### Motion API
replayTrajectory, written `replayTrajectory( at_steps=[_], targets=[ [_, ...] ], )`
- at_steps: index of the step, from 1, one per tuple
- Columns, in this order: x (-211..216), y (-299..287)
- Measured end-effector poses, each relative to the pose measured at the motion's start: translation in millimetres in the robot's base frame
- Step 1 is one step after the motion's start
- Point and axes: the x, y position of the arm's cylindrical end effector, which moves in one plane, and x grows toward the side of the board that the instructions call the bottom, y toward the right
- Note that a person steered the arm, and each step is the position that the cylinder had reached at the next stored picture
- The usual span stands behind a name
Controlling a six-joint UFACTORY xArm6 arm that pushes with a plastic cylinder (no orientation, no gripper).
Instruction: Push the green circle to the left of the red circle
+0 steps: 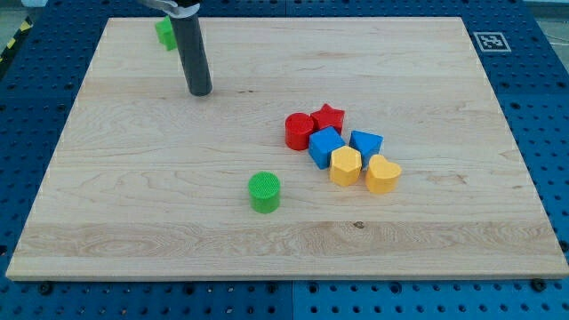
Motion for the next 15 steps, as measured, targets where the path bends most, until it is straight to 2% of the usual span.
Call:
replayTrajectory(
  at_steps=[3, 5, 7, 8, 11, 13, 15],
  targets=[
    [44.5, 0.0],
    [78.9, 41.6],
    [115.7, 58.2],
    [116.4, 58.2],
    [152.6, 59.6],
    [147.2, 72.8],
    [142.8, 130.2]
  ],
)
